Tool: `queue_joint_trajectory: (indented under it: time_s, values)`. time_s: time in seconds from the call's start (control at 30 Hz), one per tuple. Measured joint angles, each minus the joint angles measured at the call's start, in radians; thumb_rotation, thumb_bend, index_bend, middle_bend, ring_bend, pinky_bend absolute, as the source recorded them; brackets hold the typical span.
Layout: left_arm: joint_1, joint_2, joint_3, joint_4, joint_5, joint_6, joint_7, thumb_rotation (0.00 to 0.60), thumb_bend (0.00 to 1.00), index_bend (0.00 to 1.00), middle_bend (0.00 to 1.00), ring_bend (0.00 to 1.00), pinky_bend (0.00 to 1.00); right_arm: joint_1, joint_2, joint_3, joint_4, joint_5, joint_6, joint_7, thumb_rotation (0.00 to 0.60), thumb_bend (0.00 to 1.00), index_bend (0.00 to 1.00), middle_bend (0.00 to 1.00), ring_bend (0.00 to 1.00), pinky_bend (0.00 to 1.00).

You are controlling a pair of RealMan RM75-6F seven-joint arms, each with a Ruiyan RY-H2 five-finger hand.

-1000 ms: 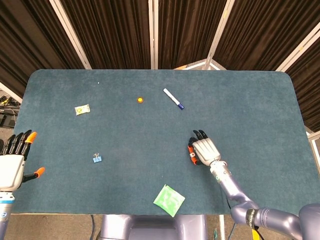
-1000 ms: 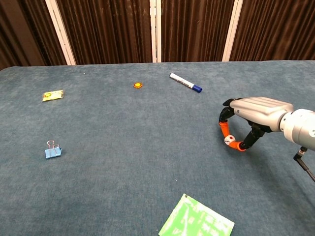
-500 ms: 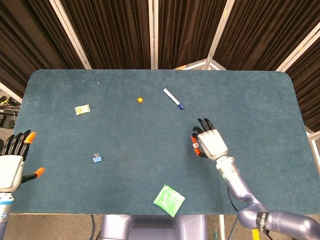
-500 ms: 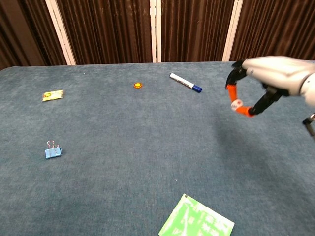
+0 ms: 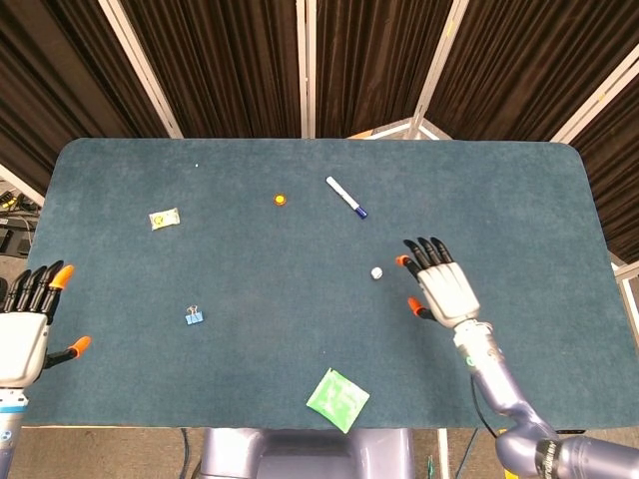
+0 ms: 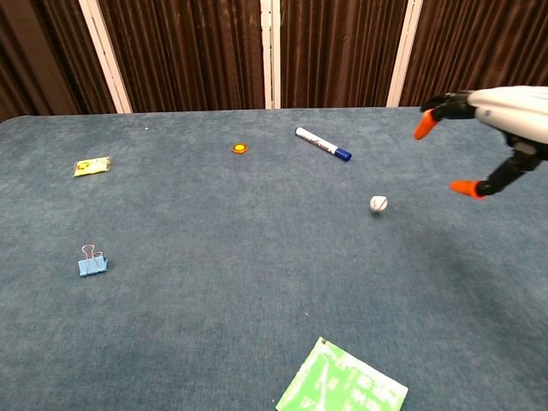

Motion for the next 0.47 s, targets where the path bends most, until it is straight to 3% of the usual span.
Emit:
queue_joint_trajectory:
  time_s: [0.2, 0.47]
  values:
    - [0.007, 0.004, 0.009, -0.008, 0.023, 0.017, 0.003, 0.600, 0.00, 0.00, 0.00, 0.00, 0.00, -0.078, 0.053, -0.039, -0.009, -0.054, 0.082, 0.090, 0.600, 0.22, 0.19, 0.01, 0.00, 0.00]
    - [0.014, 0.003, 0.014, -0.011, 0.037, 0.031, 0.018, 0.600, 0.00, 0.00, 0.00, 0.00, 0.00, -0.253, 0.111, -0.149, 0.081, -0.212, 0.299, 0.240, 0.600, 0.19, 0.04, 0.00, 0.00, 0.00]
